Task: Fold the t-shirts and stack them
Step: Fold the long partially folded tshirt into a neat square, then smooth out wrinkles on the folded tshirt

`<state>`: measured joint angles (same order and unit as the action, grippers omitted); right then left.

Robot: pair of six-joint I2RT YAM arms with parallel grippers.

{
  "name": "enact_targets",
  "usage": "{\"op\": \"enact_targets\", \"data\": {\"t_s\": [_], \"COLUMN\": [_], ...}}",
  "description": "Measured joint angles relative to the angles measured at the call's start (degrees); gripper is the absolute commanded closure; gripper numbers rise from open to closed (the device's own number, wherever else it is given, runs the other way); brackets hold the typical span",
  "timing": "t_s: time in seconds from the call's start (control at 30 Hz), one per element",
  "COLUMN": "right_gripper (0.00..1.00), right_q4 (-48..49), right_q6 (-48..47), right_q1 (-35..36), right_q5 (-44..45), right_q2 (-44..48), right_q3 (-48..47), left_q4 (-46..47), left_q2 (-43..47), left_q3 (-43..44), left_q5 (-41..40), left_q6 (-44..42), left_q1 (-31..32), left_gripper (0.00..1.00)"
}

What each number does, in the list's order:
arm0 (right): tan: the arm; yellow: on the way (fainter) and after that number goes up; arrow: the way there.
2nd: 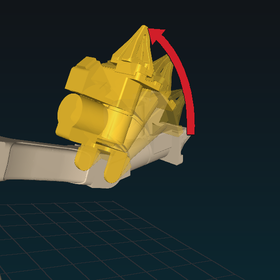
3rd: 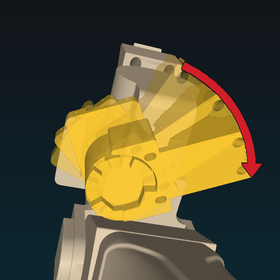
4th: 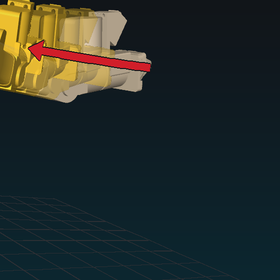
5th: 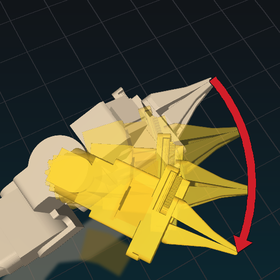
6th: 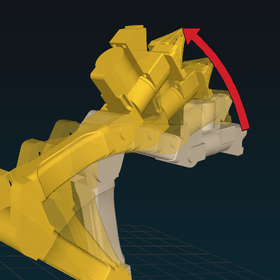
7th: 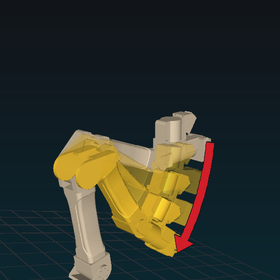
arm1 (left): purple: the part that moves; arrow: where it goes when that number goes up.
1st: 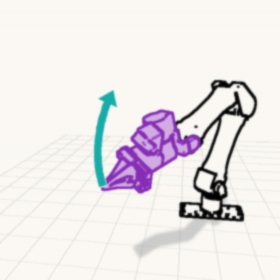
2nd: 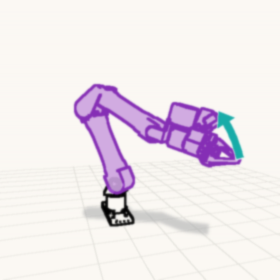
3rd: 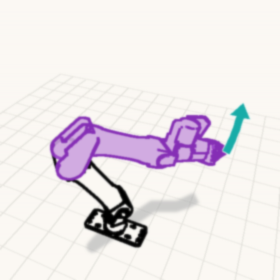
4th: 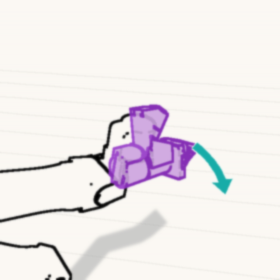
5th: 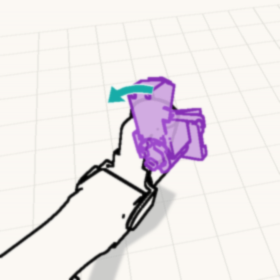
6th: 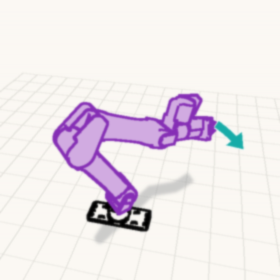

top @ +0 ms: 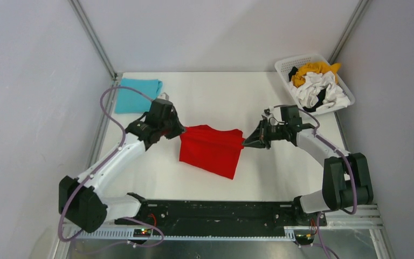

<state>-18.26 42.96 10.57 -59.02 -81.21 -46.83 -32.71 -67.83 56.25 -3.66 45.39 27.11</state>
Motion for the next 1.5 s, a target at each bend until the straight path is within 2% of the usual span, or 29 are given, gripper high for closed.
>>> {"op": "enact_targets", "data": {"t_s": [0.3, 0.43, 0.5, 0.53, 0.57, 0.63, 0.67, 0.7, 0.77, 0.8, 0.83, 0.87, 0.93, 1.07, 1.2, 1.33, 1.5], "right_gripper": [1.00, 1.00, 1.00, 0.93, 0.88, 0.73, 0.63, 0.59, 0.47, 0.32, 0.23, 0.06, 0.01, 0.00, 0.01, 0.00, 0.01], "right_q4": [8.0, 15.3, 18.3, 19.4, 20.7, 22.2, 22.6, 23.0, 22.7, 22.2, 21.5, 20.7, 18.6, 11.2, 8.4, 9.7, 12.3], "right_q6": [2.5, 5.7, 6.9, 7.3, 7.8, 8.5, 8.7, 8.7, 8.5, 7.9, 7.3, 6.4, 4.8, 0.1, -2.6, -2.4, -1.1], "right_q1": [-2.4, -3.9, -4.6, -4.9, -5.3, -6.0, -6.4, -6.9, -7.7, -8.0, -8.3, -8.5, -8.6, -7.0, 0.9, 8.4, 9.9], "right_q5": [0.8, 1.8, 2.2, 2.4, 2.6, 2.8, 3.0, 3.3, 4.0, 4.7, 5.6, 6.7, 10.1, 18.9, 23.5, 22.3, 21.0], "right_q2": [-8.0, -12.7, -15.1, -16.0, -17.3, -19.4, -20.3, -21.4, -22.6, -23.1, -23.1, -22.9, -21.2, -12.9, -6.1, -7.1, -11.8], "right_q3": [0.0, 0.0, 0.0, 0.0, 0.0, -0.2, -0.5, -1.0, -2.5, -3.8, -5.3, -6.7, -8.5, -8.9, -9.1, -9.3, -9.3], "left_q4": [1.6, 1.7, 1.7, 1.8, 1.8, 1.9, 2.0, 2.0, 2.1, 2.1, 2.1, 2.1, 2.2, 2.4, 3.3, 6.1, 6.7], "left_q2": [-14.8, -23.8, -27.9, -29.7, -31.5, -35.2, -36.5, -37.9, -39.6, -40.1, -40.2, -40.2, -39.3, -33.9, -26.5, -25.3, -32.6], "left_q3": [9.7, 15.3, 18.4, 19.8, 21.3, 24.6, 25.9, 27.2, 28.9, 29.7, 30.3, 30.6, 30.8, 28.2, 23.3, 19.2, 20.2], "left_q5": [-0.4, -0.4, -0.2, -0.2, -0.2, -0.4, -0.6, -0.8, -1.0, -1.3, -1.5, -1.8, -2.3, -1.8, 3.3, 10.2, 15.5], "left_q6": [-1.6, -2.5, -3.1, -3.5, -3.9, -4.8, -5.3, -5.5, -6.5, -6.8, -7.4, -7.8, -8.5, -9.8, -10.4, -10.4, -10.5], "left_q1": [-1.4, -2.2, -2.4, -2.4, -2.4, -2.6, -2.8, -3.0, -3.4, -3.7, -3.9, -4.1, -4.2, -4.0, -2.2, 0.0, 0.5], "left_gripper": [1.00, 0.94, 0.83, 0.74, 0.70, 0.55, 0.41, 0.34, 0.12, 0.03, 0.02, 0.01, 0.00, 0.00, 0.00, 0.00, 0.00]}}
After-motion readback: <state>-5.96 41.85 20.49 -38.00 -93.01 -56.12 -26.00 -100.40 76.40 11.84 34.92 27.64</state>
